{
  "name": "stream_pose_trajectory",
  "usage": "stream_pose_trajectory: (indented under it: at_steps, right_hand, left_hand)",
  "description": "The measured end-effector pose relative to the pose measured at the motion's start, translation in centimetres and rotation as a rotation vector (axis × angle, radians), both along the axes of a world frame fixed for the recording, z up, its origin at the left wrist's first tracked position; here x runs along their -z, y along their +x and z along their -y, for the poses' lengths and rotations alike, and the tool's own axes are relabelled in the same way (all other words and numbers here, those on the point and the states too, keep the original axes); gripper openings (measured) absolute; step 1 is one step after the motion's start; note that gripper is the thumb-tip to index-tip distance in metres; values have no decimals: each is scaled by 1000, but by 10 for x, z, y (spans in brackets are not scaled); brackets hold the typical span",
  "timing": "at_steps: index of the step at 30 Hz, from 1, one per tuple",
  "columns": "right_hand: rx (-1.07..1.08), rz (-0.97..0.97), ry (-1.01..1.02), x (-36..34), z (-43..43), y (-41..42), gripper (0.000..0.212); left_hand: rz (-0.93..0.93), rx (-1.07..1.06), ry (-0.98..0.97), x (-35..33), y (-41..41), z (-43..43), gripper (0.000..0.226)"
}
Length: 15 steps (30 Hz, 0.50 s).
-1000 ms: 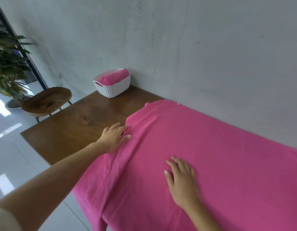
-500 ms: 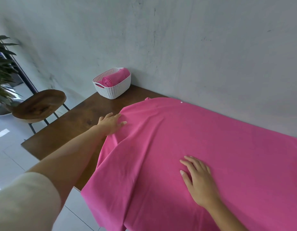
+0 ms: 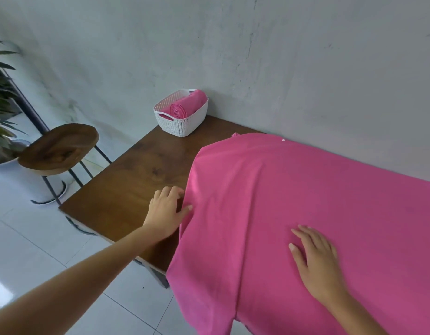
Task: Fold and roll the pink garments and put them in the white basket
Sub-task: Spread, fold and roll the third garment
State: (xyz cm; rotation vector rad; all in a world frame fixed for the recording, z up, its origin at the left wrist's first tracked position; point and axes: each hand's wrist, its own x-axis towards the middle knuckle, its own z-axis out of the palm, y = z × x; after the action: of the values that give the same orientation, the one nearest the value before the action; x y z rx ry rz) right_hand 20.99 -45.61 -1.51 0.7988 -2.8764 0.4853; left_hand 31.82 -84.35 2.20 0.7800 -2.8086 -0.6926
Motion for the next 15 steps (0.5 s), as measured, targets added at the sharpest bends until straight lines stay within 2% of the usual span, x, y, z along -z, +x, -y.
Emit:
stream_pose_trajectory:
  at_steps: [6, 12, 15]
  right_hand:
    - [45, -28, -61, 6, 25, 70, 52]
    - [189, -27, 33, 11, 49, 101, 61]
    - [196, -19, 70, 6, 51, 102, 62]
  left_hand:
    - [7, -65, 103, 8, 45, -13, 30]
    - [88, -24, 89, 2, 44, -20, 12]
    - [-19, 29, 198, 1, 46, -15, 17]
